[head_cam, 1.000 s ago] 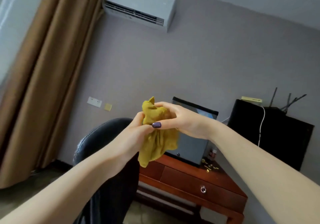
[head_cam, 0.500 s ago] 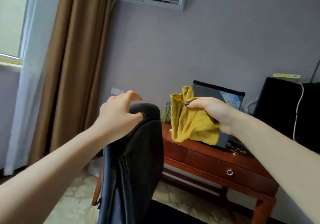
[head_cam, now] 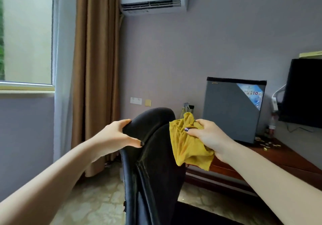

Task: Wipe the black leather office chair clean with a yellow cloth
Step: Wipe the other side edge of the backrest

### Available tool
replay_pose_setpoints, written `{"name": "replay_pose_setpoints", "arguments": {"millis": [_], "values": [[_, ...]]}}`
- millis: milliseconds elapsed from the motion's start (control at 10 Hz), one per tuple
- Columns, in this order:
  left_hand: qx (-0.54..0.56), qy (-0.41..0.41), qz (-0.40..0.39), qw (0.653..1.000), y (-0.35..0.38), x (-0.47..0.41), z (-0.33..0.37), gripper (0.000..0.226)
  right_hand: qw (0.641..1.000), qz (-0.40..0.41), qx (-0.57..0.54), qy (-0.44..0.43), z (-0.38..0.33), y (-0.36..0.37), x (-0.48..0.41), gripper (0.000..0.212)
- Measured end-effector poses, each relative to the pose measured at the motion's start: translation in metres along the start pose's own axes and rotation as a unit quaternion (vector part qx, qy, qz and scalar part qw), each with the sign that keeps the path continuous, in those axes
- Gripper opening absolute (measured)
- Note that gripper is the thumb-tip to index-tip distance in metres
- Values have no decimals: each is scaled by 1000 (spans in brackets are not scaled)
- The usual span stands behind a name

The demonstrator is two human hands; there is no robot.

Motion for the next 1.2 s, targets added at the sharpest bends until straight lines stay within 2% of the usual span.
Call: {"name": "replay_pose_setpoints", "arguments": {"millis": [100, 300, 500, 600, 700, 800, 1100, 1200], "values": [[-15, 8, -39, 999, 0, 14, 6, 76, 1000, 2, 7, -30, -6, -3, 12, 35], [-82, 36, -70, 994, -2, 51, 20, 73, 991, 59, 37, -118, -29, -19, 36, 26], [-181, 80, -51, 979, -8, 62, 36, 71, 982, 91, 15, -164, -38, -18, 39, 24], [-185, 93, -49, 977, -8, 67, 41, 73, 977, 111, -3, -179, -41, -10, 31, 26], [-185, 91, -50, 977, -7, 68, 43, 92, 971, 135, -14, -199, -45, -1, 19, 25], [-167, 89, -59, 980, -6, 67, 40, 111, 970, 137, -30, -199, -49, 14, -4, 27], [-157, 99, -57, 981, -7, 65, 35, 111, 971, 185, 13, -150, -69, 47, -79, 30], [-136, 103, -53, 984, -7, 62, 31, 107, 985, 90, 27, -143, -63, 75, -102, 26]]}}
Point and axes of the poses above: each hand's wrist, its own x-axis away from the middle knuckle, its own y-axis out of the palm, z = x × y, the point moved 8 cm from there along -x, towards the middle knuckle, and after that the axes turned 4 degrees about -x, right-handed, at the moved point
